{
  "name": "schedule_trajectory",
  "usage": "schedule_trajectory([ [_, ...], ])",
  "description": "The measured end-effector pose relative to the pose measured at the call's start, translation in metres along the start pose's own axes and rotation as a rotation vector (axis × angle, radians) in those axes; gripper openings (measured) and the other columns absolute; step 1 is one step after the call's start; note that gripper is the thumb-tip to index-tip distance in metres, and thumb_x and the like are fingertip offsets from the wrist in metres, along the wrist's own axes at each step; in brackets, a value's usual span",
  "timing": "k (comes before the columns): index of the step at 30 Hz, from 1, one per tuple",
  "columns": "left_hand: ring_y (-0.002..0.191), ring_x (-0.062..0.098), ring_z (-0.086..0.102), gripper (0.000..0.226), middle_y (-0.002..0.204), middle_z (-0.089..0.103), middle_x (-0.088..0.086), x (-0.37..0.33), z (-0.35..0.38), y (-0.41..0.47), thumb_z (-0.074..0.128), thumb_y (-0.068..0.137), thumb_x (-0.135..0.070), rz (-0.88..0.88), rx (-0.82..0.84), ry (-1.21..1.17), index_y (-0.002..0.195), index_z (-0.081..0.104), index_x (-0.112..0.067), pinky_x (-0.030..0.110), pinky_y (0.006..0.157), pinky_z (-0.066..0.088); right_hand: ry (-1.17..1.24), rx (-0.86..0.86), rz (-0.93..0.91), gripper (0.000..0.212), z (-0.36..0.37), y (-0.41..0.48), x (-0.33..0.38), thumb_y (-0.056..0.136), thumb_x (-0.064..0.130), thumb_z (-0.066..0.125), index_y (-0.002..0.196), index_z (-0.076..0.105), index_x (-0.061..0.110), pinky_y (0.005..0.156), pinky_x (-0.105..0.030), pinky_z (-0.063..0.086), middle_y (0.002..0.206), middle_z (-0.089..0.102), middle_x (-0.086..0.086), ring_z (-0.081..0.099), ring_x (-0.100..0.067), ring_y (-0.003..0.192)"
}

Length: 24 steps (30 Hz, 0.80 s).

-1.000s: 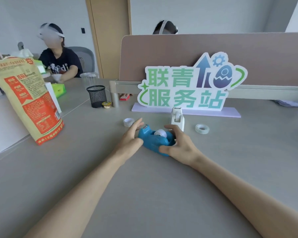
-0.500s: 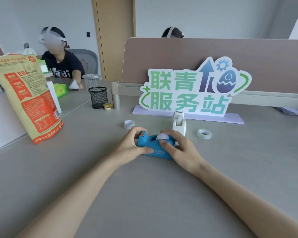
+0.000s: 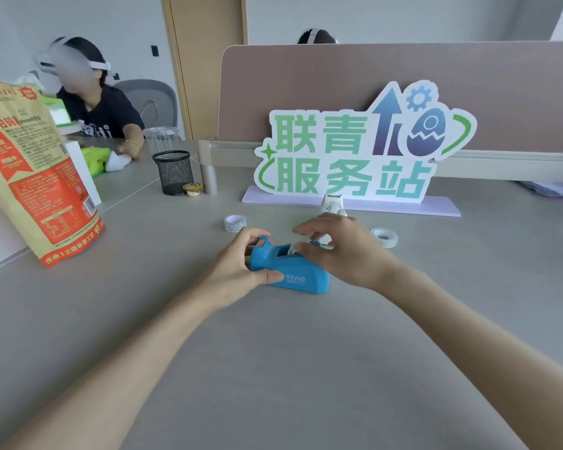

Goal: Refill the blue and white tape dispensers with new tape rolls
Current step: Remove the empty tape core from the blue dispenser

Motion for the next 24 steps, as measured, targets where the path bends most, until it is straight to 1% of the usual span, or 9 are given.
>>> schedule_trajectory([
  [2,0.099,0.01,0.063,0.054,0.115,0.055,-0.011,0.0,0.001,0.001,0.081,0.071,-0.012,0.003,-0.012,0.017,0.103,0.05,-0.042,0.033,0.088,0.054,-0.094,-0.031,-0.049,0.028,-0.001,0.002,0.001,0.092,0.027,0.058,0.12,0.064,0.027,0.077,-0.019,0.043,0.106,0.065,0.009,0.059,-0.01,0.093],
  [5,0.101,0.01,0.063,0.055,0.115,0.054,-0.014,0.0,0.003,0.003,0.081,0.072,-0.015,-0.004,-0.032,0.034,0.11,0.049,-0.039,0.032,0.088,0.053,-0.219,-0.036,-0.14,0.023,-0.002,0.002,0.004,0.094,0.022,0.053,0.107,0.07,0.029,0.074,-0.03,0.048,0.102,0.068,0.007,0.06,-0.017,0.091],
  [9,0.1,0.002,0.06,0.055,0.11,0.053,-0.019,-0.003,0.005,0.006,0.079,0.075,-0.017,-0.001,-0.044,0.053,0.114,0.046,-0.036,0.021,0.083,0.05,-0.257,-0.024,-0.189,0.021,0.0,0.004,0.001,0.095,0.017,0.05,0.096,0.072,0.019,0.074,-0.041,0.05,0.096,0.071,-0.001,0.06,-0.025,0.088],
  [11,0.1,-0.002,0.057,0.055,0.108,0.052,-0.02,-0.004,0.005,0.008,0.078,0.075,-0.015,-0.003,-0.04,0.048,0.117,0.046,-0.032,0.017,0.081,0.049,-0.241,-0.054,-0.192,0.02,-0.001,0.006,0.0,0.093,0.015,0.053,0.094,0.073,0.019,0.071,-0.041,0.05,0.093,0.07,-0.003,0.061,-0.026,0.084],
  [13,0.101,-0.005,0.056,0.054,0.107,0.051,-0.023,-0.005,0.005,0.01,0.077,0.077,-0.016,-0.002,-0.037,0.061,0.118,0.045,-0.031,0.016,0.081,0.048,-0.27,-0.078,-0.213,0.02,-0.001,0.006,0.0,0.091,0.01,0.054,0.092,0.072,0.018,0.068,-0.04,0.05,0.089,0.067,-0.005,0.06,-0.028,0.079],
  [17,0.105,-0.003,0.054,0.054,0.106,0.05,-0.025,-0.004,0.005,0.011,0.075,0.079,-0.021,0.003,-0.04,0.098,0.121,0.042,-0.033,0.018,0.082,0.047,-0.349,-0.071,-0.203,0.022,0.001,0.005,0.002,0.088,0.002,0.05,0.09,0.068,0.015,0.062,-0.04,0.048,0.089,0.061,-0.006,0.056,-0.033,0.072],
  [19,0.107,0.001,0.055,0.054,0.107,0.05,-0.025,-0.001,0.005,0.013,0.074,0.079,-0.023,0.003,-0.039,0.119,0.121,0.041,-0.034,0.023,0.087,0.048,-0.378,-0.058,-0.2,0.025,0.0,0.005,0.004,0.086,0.0,0.048,0.09,0.067,0.016,0.061,-0.041,0.049,0.09,0.06,-0.005,0.055,-0.034,0.07],
  [21,0.109,0.002,0.054,0.054,0.108,0.051,-0.025,0.002,0.005,0.014,0.075,0.079,-0.024,0.002,-0.038,0.125,0.12,0.041,-0.035,0.027,0.09,0.048,-0.414,-0.015,-0.204,0.029,0.0,0.005,0.008,0.084,-0.001,0.047,0.093,0.067,0.018,0.062,-0.042,0.049,0.091,0.058,-0.005,0.054,-0.033,0.069],
  [24,0.11,0.003,0.054,0.053,0.109,0.051,-0.025,0.004,0.005,0.015,0.074,0.079,-0.023,0.005,-0.026,0.122,0.118,0.041,-0.037,0.028,0.091,0.049,-0.457,0.038,-0.206,0.04,-0.003,0.006,0.012,0.079,-0.004,0.046,0.103,0.067,0.02,0.063,-0.039,0.048,0.094,0.055,-0.006,0.053,-0.03,0.071],
])
Point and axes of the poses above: each hand's wrist, its own y-axis towards the middle knuckle, its own z-axis out of the palm, x = y × z, the point moved 2 cm from there along y, towards the middle knuckle
